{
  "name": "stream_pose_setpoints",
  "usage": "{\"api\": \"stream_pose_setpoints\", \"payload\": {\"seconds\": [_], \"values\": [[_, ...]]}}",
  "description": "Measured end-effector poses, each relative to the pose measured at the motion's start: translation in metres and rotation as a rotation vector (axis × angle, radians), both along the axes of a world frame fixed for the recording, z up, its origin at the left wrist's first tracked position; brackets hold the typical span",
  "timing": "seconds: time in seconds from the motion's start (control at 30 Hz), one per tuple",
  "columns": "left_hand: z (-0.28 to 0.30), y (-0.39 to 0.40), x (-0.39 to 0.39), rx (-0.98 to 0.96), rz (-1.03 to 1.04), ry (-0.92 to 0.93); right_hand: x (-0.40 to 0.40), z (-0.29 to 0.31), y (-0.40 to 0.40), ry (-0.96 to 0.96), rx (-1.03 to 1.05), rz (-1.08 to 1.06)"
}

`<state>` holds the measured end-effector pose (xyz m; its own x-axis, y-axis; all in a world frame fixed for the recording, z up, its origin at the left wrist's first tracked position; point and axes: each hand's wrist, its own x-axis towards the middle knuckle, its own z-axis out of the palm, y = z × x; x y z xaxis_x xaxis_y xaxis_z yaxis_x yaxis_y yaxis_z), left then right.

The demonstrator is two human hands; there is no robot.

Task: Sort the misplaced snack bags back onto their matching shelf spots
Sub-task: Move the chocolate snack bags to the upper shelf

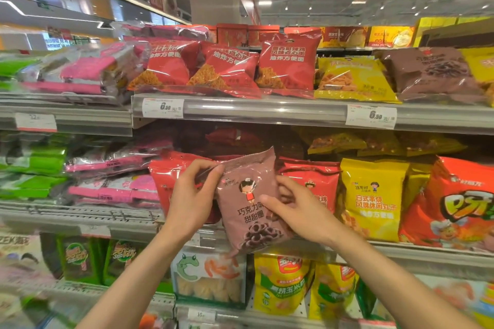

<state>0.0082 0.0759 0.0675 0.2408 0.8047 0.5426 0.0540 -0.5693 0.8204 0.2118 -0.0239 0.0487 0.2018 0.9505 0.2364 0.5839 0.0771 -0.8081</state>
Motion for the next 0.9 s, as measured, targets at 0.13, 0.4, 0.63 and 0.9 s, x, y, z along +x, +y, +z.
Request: {"api": "stream_pose_setpoints", "payload": {"seconds": [0.13, 0.4, 0.63, 0.9], "values": [[-0.01, -0.005, -0.002, -0.183, -0.084, -0.038, -0.004, -0.012, -0.006, 0.217, 0.023, 0.007], [-0.052, -0.038, 0.007, -0.408, -0.339, 0.183, 0.001, -0.041, -0.031, 0.41, 0.039, -0.081], [-0.07, -0.059, 0.035, -0.419, -0.505, 0.153, 0.017, -0.058, -0.074, 0.445, 0.03, -0.17], [-0.072, -0.094, 0.092, -0.467, -0.559, 0.129, 0.068, -0.052, -0.124, 0.393, 0.043, -0.238]]}}
